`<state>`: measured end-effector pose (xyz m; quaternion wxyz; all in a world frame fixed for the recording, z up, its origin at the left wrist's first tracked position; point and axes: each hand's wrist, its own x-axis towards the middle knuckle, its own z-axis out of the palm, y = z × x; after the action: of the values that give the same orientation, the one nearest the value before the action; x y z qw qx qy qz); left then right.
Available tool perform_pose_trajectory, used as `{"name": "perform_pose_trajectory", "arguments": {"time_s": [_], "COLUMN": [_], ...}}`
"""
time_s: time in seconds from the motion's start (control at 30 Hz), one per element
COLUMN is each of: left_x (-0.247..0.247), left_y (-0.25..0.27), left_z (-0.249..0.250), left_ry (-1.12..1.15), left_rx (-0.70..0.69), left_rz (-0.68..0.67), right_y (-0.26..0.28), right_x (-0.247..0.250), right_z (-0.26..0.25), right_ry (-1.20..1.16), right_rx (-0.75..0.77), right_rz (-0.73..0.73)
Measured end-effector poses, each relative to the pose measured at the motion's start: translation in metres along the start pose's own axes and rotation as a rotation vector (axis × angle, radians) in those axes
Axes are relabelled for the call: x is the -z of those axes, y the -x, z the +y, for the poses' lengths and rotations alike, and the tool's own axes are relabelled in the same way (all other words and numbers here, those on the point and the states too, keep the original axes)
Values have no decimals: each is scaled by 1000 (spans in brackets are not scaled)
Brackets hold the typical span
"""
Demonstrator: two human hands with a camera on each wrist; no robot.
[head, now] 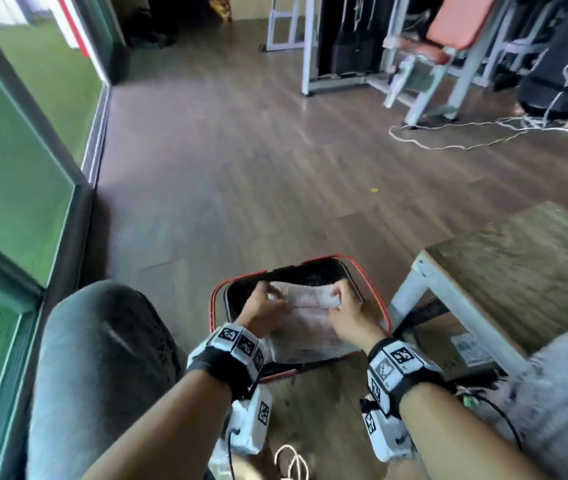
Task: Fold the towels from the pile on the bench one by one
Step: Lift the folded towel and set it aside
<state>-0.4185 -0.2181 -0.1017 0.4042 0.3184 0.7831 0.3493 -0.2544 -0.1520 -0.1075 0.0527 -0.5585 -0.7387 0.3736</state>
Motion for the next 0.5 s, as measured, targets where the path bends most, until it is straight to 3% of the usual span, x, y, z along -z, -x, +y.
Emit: {"name": "perform_pose_trajectory", "arguments": {"time_s": [0.13, 0.23, 0.4, 0.5], "left_x": [-27, -49, -72, -82], "left_y": [-36, -64, -116, -148], "left_z": [-44, -59, -60, -68], "left_ry": [-96, -95, 43, 129], "left_rx": [146, 225, 204, 282], "left_rz": [-163, -179, -183, -209], "right_y": [-26, -47, -98, -133], "right_x": [-28, -36, -39, -46], "right_z": [27, 46, 68, 79], "right_ry": [65, 84, 76, 50], "right_rx": [-39, -92, -132, -153], "right_rz": [-95, -117, -137, -146]}}
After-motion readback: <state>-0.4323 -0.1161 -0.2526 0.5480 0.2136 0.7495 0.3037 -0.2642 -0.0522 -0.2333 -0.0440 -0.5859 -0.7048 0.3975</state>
